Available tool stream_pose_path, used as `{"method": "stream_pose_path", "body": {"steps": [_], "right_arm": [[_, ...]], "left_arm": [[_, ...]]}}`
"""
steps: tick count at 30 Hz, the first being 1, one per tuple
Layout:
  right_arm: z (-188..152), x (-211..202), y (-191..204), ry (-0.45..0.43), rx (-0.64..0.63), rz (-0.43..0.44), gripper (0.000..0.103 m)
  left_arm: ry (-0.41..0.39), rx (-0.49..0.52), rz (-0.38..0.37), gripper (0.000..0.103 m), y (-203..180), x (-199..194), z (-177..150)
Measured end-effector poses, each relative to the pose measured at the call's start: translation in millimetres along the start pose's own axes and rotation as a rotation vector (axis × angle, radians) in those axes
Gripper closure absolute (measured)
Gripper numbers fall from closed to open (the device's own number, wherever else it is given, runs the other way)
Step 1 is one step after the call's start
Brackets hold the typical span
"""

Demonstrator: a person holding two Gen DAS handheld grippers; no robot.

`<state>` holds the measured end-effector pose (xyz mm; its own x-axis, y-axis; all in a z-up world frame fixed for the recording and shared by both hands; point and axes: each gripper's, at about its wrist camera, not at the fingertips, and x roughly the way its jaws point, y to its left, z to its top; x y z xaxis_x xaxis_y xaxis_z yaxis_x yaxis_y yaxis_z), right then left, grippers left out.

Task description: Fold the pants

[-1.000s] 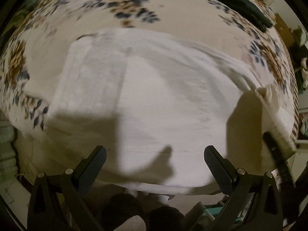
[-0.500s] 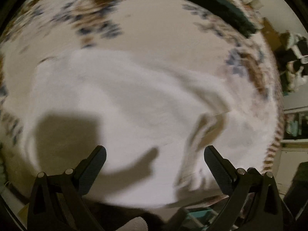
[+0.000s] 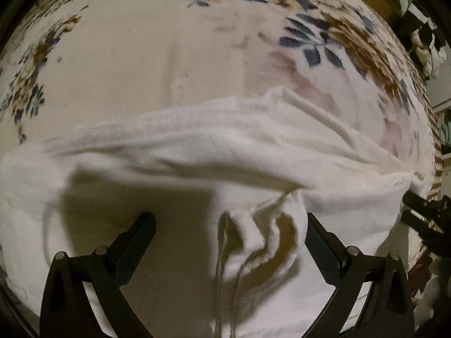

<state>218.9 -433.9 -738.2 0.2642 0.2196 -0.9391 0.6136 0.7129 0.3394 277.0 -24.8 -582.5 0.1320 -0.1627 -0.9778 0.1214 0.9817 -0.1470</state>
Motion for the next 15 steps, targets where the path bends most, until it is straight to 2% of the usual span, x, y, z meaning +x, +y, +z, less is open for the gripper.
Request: {"method": "stream_pose_path", "body": {"steps": [3, 7, 9, 11, 12, 15], "right_arm": [[-7, -11, 5, 0.001, -0.041, -0.032, 0.046], [-36, -40, 10, -0.006, -0.074, -0.031, 0.036], [-55, -51, 14, 0.004, -0.076, -0.013, 0.034], [-79, -55, 22, 0.026, -0.087, 0.003, 0.033], [-89, -54, 24, 0.039, -0.094, 0.006, 0.033], [-110, -44, 35, 0.081, -0.103, 0.000, 0.033]], "left_arm": [[0.011, -0.063, -0.052, 0.000, 14, -15, -12], [-0.056, -0.212, -0.093, 0.000, 70, -65, -54], [-0.103, -0.344, -0.073, 0.000, 119, -94, -91], [-0.118, -0.450, -0.041, 0.000, 157, -105, -121], [-0.129, -0.547, -0.031, 0.000, 186, -108, -141], [-0.160, -0.732, -0.020, 0.000, 239, -98, -170]]}}
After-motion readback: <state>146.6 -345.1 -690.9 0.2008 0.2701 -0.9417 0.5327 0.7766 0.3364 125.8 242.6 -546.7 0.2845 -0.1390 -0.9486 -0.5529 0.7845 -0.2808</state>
